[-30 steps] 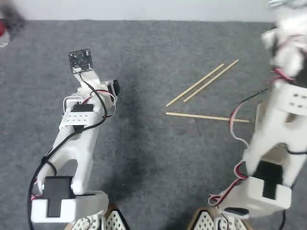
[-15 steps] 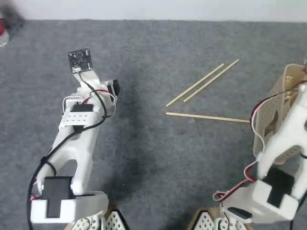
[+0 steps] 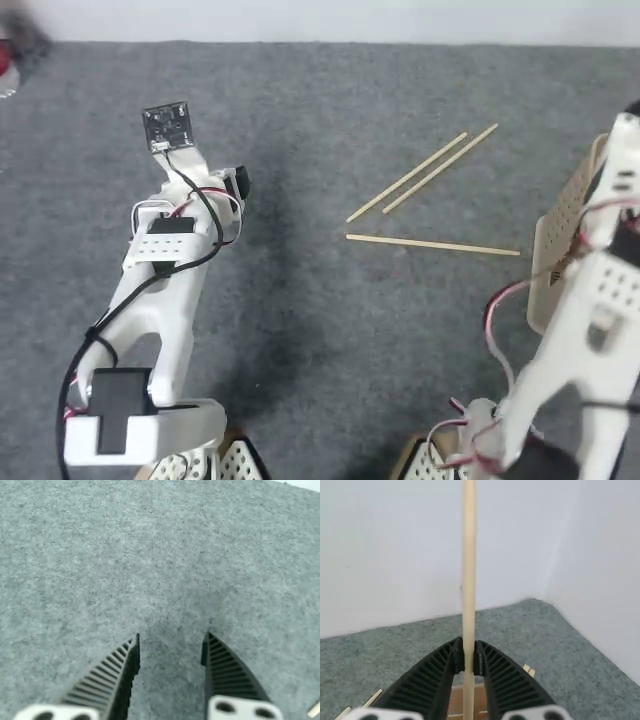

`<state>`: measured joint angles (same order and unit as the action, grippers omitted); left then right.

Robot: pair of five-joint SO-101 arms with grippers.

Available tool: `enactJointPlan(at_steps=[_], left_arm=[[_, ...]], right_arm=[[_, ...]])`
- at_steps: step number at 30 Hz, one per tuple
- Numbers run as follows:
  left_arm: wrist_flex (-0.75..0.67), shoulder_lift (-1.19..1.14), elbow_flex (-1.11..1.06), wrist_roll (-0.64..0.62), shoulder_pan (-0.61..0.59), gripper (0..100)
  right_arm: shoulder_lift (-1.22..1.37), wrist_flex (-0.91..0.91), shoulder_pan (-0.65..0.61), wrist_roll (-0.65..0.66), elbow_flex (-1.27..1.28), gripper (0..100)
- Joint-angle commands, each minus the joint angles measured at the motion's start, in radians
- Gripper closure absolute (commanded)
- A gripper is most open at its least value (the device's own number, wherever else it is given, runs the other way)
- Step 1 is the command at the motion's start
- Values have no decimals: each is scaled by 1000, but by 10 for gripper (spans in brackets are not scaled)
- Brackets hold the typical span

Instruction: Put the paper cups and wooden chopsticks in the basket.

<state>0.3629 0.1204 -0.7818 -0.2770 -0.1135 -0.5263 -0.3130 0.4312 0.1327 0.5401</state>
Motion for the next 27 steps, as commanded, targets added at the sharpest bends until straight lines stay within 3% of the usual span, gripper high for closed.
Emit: enactJointPlan(at_steps=[1, 6, 11, 14, 21, 24, 27], left_arm=[[-21, 8, 5, -5, 2, 801], [-21, 8, 4, -5, 2, 801], [-18, 8, 4, -5, 2, 801], [-20, 8, 4, -5, 2, 801], [-18, 8, 4, -5, -2, 801], [-18, 8, 4, -5, -3, 801], [-20, 8, 4, -5, -2, 801]], right_arm=[[-85, 39, 7, -3, 37, 971], [-97, -13, 10, -5, 35, 750], [-131, -134, -1, -8, -38, 780], [-166, -349, -116, 6, -157, 789], [-35, -714, -578, 427, -293, 783], [81, -740, -630, 520, -293, 784], [219, -739, -628, 534, -331, 785]])
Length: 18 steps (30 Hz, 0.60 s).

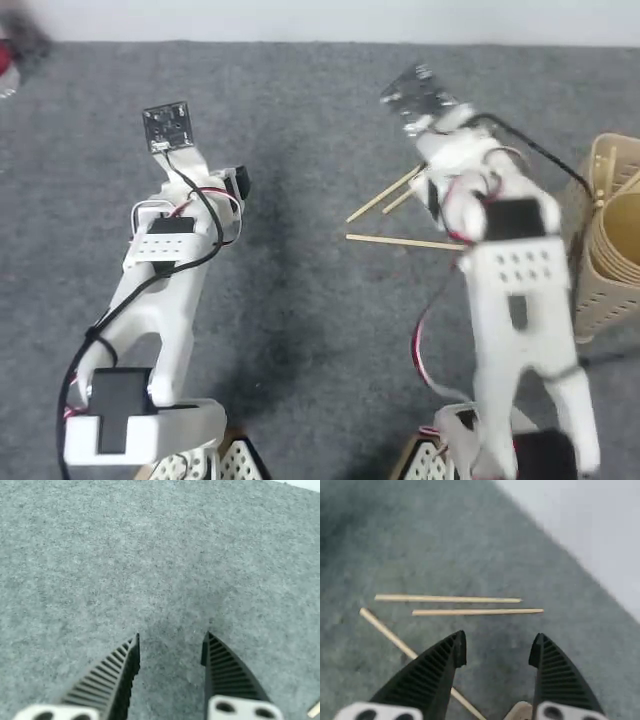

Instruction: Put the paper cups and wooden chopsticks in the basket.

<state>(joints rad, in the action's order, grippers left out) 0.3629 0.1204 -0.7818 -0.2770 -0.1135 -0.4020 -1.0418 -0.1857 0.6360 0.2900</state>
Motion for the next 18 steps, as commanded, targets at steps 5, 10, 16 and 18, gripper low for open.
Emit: enactJointPlan(at_steps=[5, 10, 16, 18], left_arm=[[-21, 8, 4, -5, 2, 801], [-21, 8, 4, -5, 2, 801], [-21, 8, 4, -5, 2, 801], [-21, 8, 4, -5, 2, 801]], right_arm=[[349, -10, 21, -183, -290, 786], [602, -19, 47, -632, -563, 786], [832, -19, 50, -1022, -724, 783], [901, -18, 47, -1091, -752, 783]])
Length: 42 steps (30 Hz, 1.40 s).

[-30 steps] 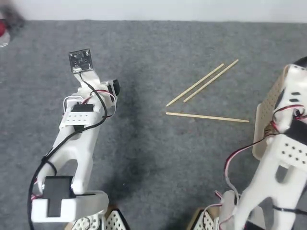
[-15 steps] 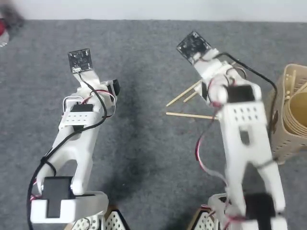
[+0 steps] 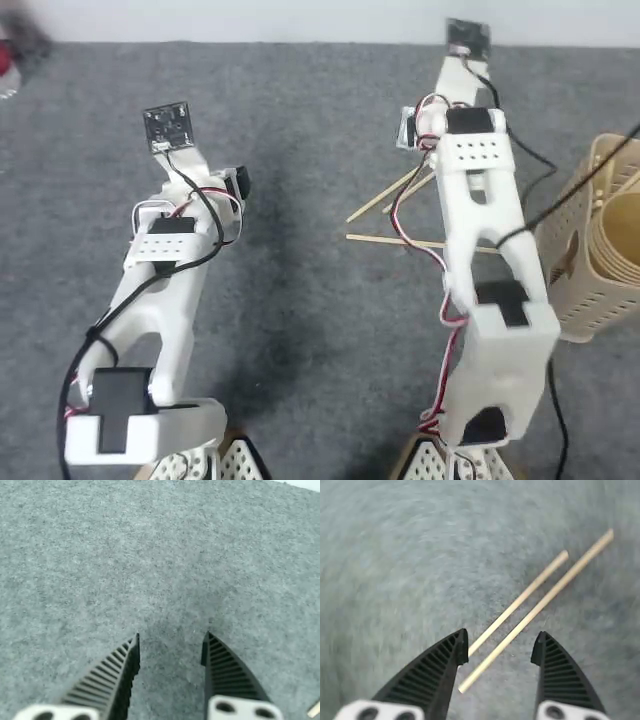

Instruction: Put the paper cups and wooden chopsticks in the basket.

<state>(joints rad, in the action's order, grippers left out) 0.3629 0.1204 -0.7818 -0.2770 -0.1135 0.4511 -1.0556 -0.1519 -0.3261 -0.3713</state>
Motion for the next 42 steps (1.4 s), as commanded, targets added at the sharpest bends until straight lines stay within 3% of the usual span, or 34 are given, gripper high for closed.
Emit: enactJointPlan(at_steps=[1, 8, 20, 24, 26, 42], left_arm=[[-21, 8, 4, -5, 2, 801], [-21, 8, 4, -5, 2, 801], [-20, 8, 4, -6, 2, 801], [-17, 17, 4, -9, -6, 802], [-17, 17, 4, -9, -6, 802], [-17, 9, 4, -8, 0, 802]], right_arm=[[85, -1, 10, -132, -106, 783], [351, -31, 7, -133, -311, 782], [723, -298, 8, -130, -872, 790], [808, -328, 27, -104, -977, 918], [823, -337, 28, -28, -1010, 995], [690, -616, 53, 210, -1030, 991]])
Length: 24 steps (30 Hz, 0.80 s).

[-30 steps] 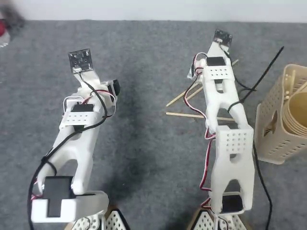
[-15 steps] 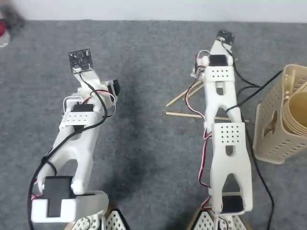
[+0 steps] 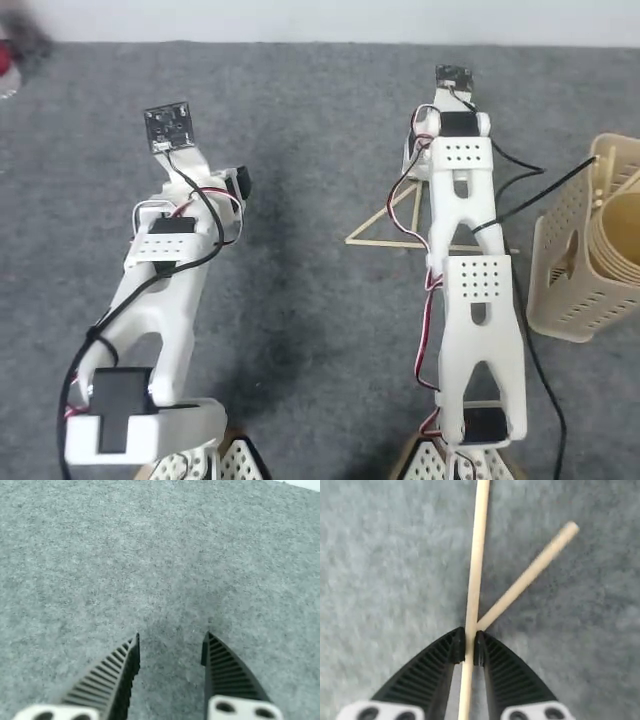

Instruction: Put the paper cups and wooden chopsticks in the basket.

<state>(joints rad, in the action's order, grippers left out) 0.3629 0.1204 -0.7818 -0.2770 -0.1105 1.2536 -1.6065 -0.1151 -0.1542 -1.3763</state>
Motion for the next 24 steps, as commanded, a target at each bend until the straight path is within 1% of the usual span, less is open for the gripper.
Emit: enactJointPlan(at_steps=[1, 4, 8, 14, 17, 20, 24], left_arm=[[-17, 9, 4, -8, -3, 802], [-17, 9, 4, -6, -3, 802], [-17, 9, 4, -6, -5, 802], [-17, 9, 4, -6, -6, 802], [-17, 9, 4, -6, -8, 802], [-17, 9, 4, -6, -6, 802], [-17, 9, 4, -6, -5, 802]], right_arm=[[-145, -85, 16, 49, -25, 991], [-262, -139, 18, 77, -25, 991], [-429, -168, 28, 107, -25, 991], [-641, -177, 56, 212, -23, 991], [-745, -142, 113, 285, -37, 991], [-820, -73, 216, 333, -80, 991], [-862, -39, 357, 285, -209, 991]])
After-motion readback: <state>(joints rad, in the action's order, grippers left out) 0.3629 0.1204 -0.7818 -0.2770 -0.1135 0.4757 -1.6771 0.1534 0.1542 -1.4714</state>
